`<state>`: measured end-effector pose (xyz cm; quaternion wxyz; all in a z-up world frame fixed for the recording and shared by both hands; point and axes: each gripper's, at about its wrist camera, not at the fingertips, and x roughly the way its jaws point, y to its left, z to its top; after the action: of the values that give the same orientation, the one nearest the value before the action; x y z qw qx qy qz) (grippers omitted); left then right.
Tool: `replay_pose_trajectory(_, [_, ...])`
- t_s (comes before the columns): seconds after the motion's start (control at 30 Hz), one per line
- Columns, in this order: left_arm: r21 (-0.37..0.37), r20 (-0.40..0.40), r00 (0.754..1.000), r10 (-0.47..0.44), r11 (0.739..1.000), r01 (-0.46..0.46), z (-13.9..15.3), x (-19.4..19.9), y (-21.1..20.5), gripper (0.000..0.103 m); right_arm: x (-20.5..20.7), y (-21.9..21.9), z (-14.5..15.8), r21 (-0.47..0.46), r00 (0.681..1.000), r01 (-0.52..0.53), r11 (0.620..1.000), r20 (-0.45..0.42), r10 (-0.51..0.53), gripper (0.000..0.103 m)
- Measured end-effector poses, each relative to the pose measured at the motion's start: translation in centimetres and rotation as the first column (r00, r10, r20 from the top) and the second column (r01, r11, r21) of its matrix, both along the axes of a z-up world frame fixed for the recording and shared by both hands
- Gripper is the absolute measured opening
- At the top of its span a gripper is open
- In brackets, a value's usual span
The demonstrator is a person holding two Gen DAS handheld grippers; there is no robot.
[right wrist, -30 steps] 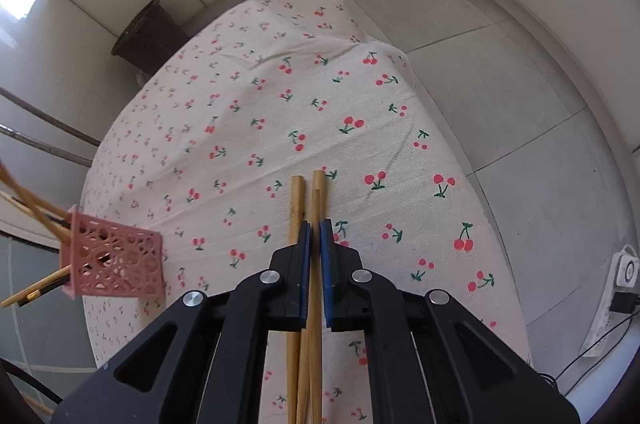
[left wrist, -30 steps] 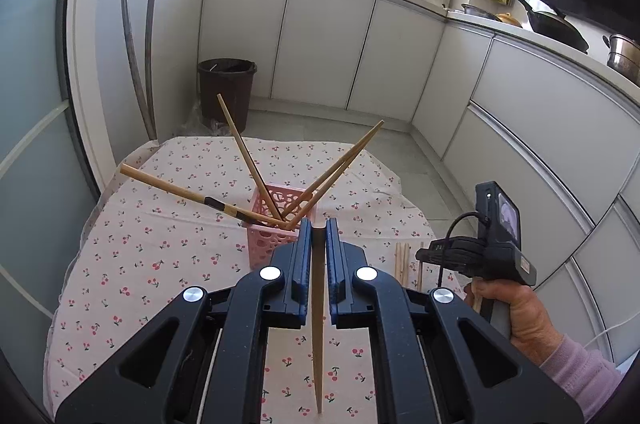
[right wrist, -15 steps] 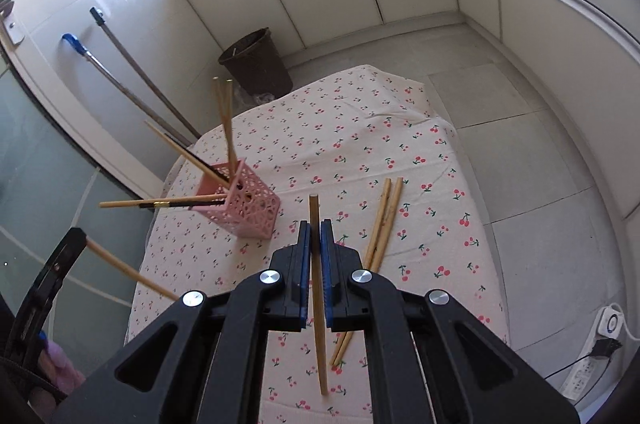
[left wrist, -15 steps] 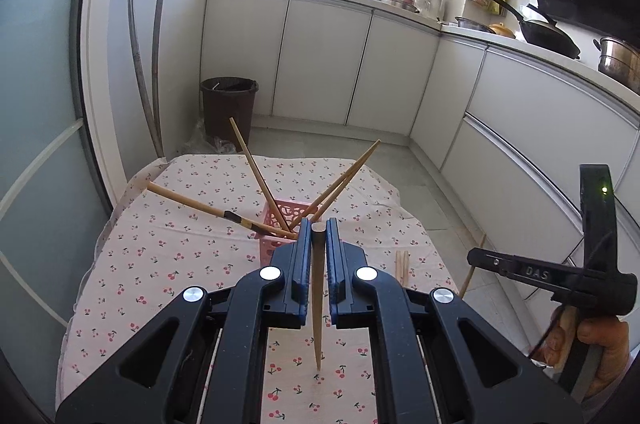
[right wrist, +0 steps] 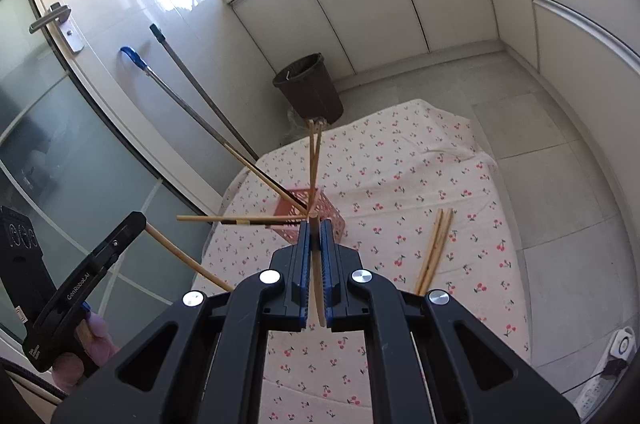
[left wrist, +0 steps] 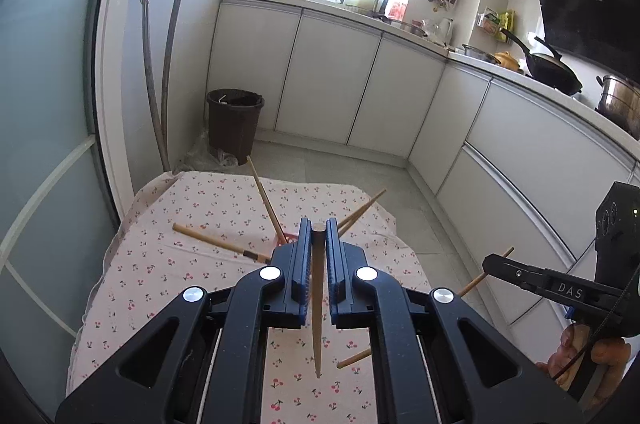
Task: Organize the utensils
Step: 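Carry the wooden chopstick into the pink basket and open the left gripper, then lower the wooden chopstick into the pink basket and open the right gripper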
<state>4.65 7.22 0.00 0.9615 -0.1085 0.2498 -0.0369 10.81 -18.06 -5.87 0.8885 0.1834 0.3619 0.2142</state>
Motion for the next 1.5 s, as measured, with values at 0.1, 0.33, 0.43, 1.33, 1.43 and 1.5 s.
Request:
replay_pose_trajectory(0.1, [-0.009,0.037,0.999,0.020,1.000,-0.020,1.9,0.9,0.4,0.007,1.0,0.0,1.9,0.028,0.999,0.000,1.000,0.040,-0.001,0.005])
replay_pose_trajectory(0.33, [-0.020,0.117,0.992,0.054,0.998,-0.052,5.1,3.9,0.6,0.007,3.4,-0.3,4.9,0.080,0.994,0.014,0.997,0.105,-0.022,0.005])
replay_pose_trajectory(0.43, [-0.036,0.137,0.987,0.078,0.997,-0.074,5.5,5.5,0.6,0.007,4.3,-0.6,5.5,0.086,0.992,0.033,0.996,0.120,-0.043,0.005])
replay_pose_trajectory(1.33, [-0.143,0.076,0.963,0.259,0.958,-0.247,3.9,7.6,5.6,0.055,6.9,0.5,6.3,0.152,0.988,0.062,0.986,0.130,-0.082,0.005])
replay_pose_trajectory(1.43, [-0.166,0.053,0.958,0.280,0.949,-0.268,3.6,6.9,6.4,0.055,7.3,1.3,6.3,0.144,0.987,0.069,0.987,0.135,-0.089,0.005])
replay_pose_trajectory(1.5, [-0.178,0.032,0.957,0.287,0.944,-0.277,3.1,6.6,6.9,0.056,7.7,1.9,6.1,0.142,0.987,0.074,0.987,0.135,-0.093,0.005])
